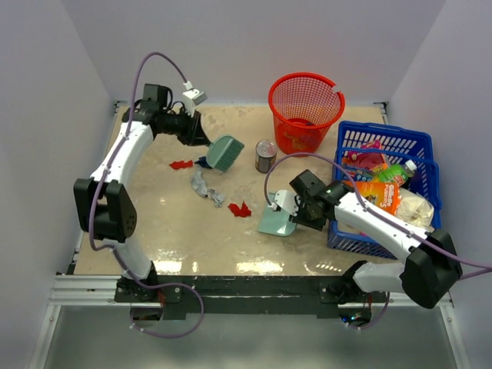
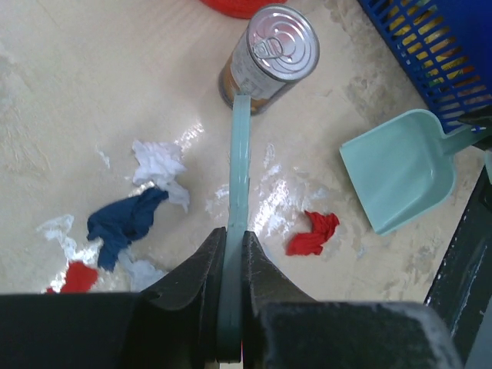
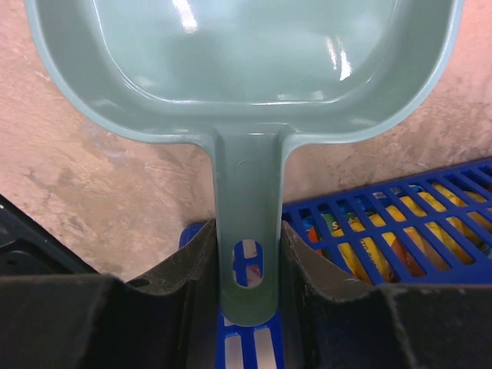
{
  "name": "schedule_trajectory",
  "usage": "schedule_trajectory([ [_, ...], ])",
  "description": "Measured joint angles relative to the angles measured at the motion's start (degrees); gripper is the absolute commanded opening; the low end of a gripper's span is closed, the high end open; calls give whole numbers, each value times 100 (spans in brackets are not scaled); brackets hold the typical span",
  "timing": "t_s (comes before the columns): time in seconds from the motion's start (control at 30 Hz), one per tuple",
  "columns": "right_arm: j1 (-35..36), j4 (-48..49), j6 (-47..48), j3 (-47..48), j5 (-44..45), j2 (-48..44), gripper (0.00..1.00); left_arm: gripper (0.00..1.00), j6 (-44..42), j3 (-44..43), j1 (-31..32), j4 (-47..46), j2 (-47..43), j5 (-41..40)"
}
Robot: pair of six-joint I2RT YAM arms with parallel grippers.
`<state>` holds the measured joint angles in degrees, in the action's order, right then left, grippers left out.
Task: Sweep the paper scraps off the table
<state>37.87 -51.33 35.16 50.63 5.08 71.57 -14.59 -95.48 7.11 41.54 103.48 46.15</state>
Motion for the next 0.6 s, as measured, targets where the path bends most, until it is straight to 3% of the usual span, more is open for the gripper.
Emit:
schedule_trajectory([
  [0.3, 0, -195, -26, 175, 31, 328, 0, 0, -157, 472, 20, 590, -1132, -1108],
  [0.47, 0, -181, -72, 184, -7, 492, 0, 0, -431, 579, 168, 809, -1215, -2109],
  [0.6, 0, -164, -72, 219, -7, 586, 0, 0, -525, 599, 308, 1019, -1137, -2402],
])
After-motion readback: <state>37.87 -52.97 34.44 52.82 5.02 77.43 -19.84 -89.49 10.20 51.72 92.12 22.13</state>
